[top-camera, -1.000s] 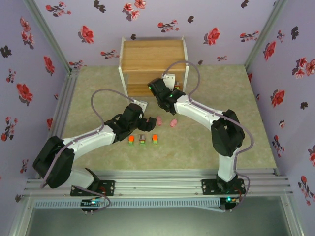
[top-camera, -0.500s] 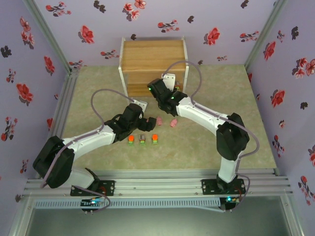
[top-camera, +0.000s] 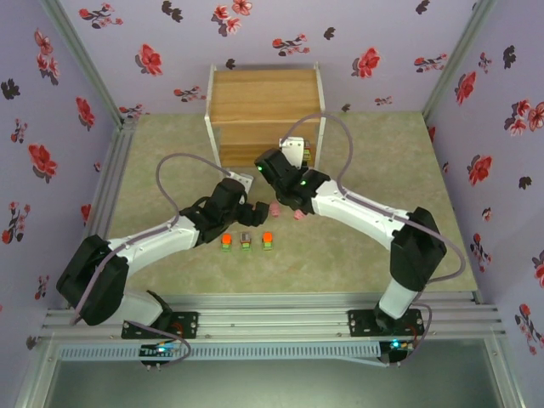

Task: Place and organize the plastic toys onto the shelf

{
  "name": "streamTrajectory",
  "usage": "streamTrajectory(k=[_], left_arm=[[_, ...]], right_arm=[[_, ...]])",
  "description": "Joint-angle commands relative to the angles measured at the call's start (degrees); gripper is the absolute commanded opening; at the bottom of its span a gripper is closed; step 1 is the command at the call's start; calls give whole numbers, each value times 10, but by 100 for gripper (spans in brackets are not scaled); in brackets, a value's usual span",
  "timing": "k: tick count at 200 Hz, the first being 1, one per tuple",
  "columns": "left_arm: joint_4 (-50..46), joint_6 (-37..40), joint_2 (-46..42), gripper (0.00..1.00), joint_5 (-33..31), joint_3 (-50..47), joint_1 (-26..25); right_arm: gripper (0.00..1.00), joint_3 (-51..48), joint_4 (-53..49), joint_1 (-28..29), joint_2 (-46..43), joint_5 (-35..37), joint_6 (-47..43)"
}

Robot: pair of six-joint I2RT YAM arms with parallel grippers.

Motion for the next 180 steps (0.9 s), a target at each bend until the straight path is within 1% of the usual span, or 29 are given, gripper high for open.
streamTrajectory(k=[1,68,109,136,180], left_arm=[[1,6,-17,92,1,-5,5],[-16,2,-12,92,-17,1,11],[-32,-12,-12,91,-36,1,26],[-40,-18,-9,90,-39,3,35],[-58,-27,-4,90,-43,8,48]], right_arm=[[18,-17,-17,11,-28,26,15],[22,-80,-34,41,-80,2,38],[25,-121,-42,74,-119,-11,54],[28,-139,-54,103,-128,-12,71],[28,-175,-53,137,-123,-19,114]])
